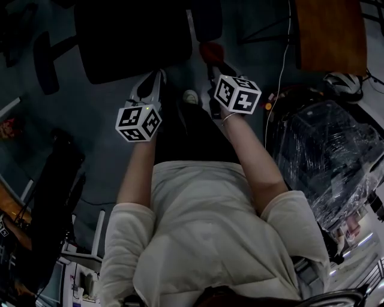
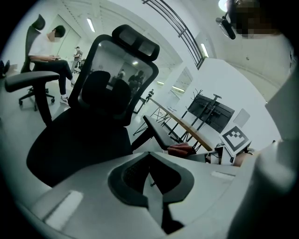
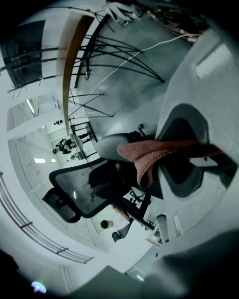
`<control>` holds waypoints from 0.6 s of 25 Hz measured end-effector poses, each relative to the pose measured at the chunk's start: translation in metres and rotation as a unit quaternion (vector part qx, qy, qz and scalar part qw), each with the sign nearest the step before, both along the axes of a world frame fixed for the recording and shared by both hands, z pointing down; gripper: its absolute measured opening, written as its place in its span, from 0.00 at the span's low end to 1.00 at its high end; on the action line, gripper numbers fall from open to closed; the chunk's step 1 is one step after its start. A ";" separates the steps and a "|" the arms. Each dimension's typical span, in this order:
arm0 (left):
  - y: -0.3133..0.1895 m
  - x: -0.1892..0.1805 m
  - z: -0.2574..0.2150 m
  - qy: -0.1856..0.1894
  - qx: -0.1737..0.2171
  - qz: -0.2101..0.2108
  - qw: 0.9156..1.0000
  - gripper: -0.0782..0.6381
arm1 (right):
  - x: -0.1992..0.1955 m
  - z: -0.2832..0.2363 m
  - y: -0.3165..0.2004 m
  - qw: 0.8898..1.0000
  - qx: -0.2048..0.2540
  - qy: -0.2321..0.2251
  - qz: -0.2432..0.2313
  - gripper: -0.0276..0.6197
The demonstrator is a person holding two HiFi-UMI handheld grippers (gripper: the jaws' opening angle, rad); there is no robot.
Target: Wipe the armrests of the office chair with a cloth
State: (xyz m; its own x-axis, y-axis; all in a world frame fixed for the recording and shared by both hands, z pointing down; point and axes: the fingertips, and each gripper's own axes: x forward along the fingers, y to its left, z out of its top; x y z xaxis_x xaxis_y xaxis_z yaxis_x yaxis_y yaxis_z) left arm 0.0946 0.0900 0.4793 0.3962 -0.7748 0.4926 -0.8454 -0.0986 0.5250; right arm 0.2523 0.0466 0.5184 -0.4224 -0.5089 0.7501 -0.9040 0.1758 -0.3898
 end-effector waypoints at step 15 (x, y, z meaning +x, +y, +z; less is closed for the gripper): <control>0.038 -0.024 -0.206 -0.091 0.154 -0.057 0.982 0.13 | -0.015 -0.242 0.019 0.943 0.296 -0.016 -0.152 0.11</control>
